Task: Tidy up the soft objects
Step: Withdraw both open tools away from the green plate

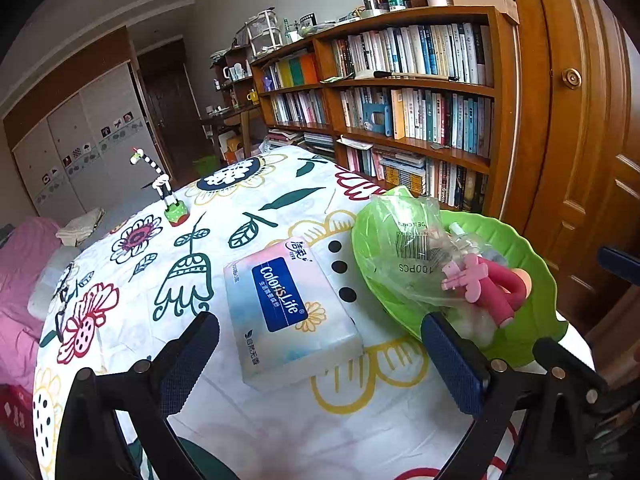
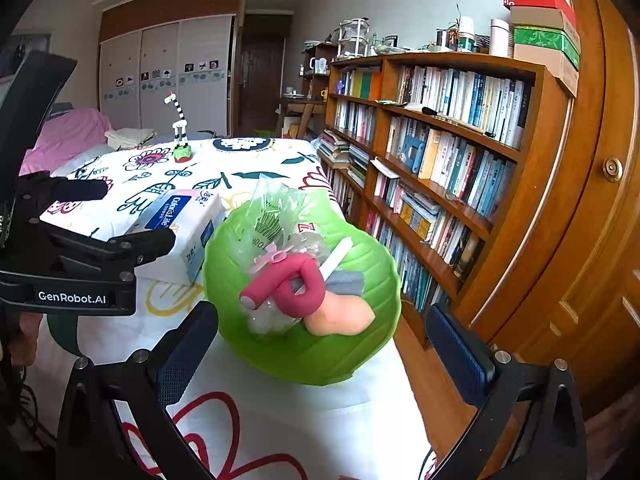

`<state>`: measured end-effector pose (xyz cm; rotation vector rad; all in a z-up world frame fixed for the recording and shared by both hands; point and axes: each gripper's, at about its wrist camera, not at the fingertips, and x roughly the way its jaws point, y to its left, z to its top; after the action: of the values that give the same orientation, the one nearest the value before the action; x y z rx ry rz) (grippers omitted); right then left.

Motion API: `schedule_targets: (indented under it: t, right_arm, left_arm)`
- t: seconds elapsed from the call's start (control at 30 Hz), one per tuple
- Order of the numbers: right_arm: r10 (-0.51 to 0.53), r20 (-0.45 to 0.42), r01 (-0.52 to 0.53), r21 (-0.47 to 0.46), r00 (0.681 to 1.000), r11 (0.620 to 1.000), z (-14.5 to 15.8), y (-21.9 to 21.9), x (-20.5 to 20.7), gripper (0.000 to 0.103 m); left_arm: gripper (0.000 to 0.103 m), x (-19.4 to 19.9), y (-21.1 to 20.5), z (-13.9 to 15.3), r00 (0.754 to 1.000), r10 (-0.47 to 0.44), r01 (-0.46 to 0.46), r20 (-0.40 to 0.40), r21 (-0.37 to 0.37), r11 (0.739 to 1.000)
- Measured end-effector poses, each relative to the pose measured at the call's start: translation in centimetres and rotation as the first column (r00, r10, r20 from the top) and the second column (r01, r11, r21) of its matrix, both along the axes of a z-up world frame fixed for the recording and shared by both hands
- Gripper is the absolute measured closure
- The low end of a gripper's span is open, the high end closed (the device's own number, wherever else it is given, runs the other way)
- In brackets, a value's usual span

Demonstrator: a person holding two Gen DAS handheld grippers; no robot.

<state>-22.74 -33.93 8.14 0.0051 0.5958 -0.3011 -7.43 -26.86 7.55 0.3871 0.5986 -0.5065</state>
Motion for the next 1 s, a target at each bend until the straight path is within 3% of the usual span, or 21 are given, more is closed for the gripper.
schedule_targets:
  t: [0.4, 1.0]
  right_arm:
    - [0.006, -0.012, -0.006, -0.008, 1.0, 1.0, -0.1, 0.5, 0.0, 0.0]
    - [0.003, -0.02, -0.003, -0.003, 1.0, 1.0, -0.6, 0.7, 0.0, 0.0]
  left_arm:
    - [0.0, 0.0, -0.9, 0.0, 0.999, -0.001, -0.001, 0.032, 0.034, 0.999]
    - [0.0, 0.3, -2.3, -0.9, 1.0, -0.025, 0.024, 0.007, 0.079, 0.997]
